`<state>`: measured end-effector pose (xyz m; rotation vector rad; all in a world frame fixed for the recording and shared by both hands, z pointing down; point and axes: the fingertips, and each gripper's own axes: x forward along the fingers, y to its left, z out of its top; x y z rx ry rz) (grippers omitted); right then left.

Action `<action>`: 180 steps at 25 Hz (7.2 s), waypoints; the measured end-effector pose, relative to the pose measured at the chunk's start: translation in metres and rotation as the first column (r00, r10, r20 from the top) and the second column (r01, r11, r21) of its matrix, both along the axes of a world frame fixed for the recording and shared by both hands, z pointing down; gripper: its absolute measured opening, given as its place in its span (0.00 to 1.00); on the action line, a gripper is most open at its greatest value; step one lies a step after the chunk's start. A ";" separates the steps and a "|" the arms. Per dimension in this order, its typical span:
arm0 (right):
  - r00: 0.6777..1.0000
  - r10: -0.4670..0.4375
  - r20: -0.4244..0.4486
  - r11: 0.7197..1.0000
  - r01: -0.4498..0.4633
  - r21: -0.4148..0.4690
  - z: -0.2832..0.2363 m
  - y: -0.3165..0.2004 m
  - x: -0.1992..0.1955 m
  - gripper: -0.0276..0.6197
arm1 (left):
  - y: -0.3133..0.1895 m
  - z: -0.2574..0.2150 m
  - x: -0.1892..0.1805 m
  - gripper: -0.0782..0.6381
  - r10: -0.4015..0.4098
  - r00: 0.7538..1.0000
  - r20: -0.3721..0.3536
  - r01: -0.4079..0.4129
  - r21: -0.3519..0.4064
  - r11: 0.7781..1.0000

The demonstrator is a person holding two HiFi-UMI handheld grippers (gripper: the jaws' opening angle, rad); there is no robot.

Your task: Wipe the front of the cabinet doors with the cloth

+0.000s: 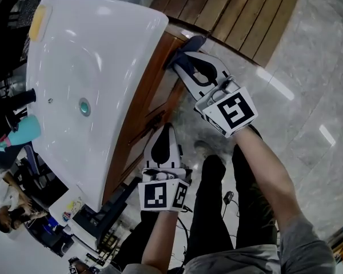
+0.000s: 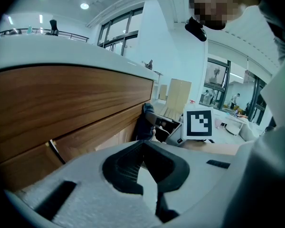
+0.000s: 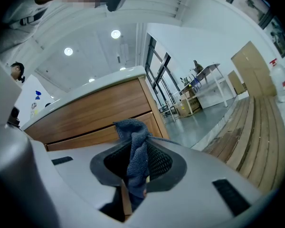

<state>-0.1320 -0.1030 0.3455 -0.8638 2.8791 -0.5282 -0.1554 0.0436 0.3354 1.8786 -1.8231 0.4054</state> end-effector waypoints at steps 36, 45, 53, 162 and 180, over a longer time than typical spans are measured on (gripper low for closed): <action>0.998 -0.059 -0.019 0.997 0.058 -0.054 0.013 0.156 0.005 0.15 | 0.085 0.007 -0.023 0.12 -0.020 1.000 -0.014 0.020 0.008 1.000; 0.997 -0.079 -0.007 0.992 0.078 -0.100 0.041 0.187 -0.034 0.16 | 0.105 0.021 -0.052 0.12 -0.019 1.000 -0.004 0.019 -0.004 1.000; 0.997 -0.074 -0.003 0.992 0.073 -0.101 0.061 0.190 -0.063 0.16 | 0.114 0.034 -0.062 0.12 0.016 1.000 -0.008 -0.016 -0.008 1.000; 0.995 0.099 0.015 0.992 -0.097 -0.080 0.078 -0.028 0.026 0.15 | 0.013 0.071 0.020 0.12 0.019 1.000 -0.012 -0.020 -0.093 0.995; 0.995 0.096 -0.003 0.995 -0.096 -0.036 0.029 0.059 0.051 0.15 | 0.065 0.038 0.026 0.12 0.071 0.997 -0.024 -0.072 -0.051 0.996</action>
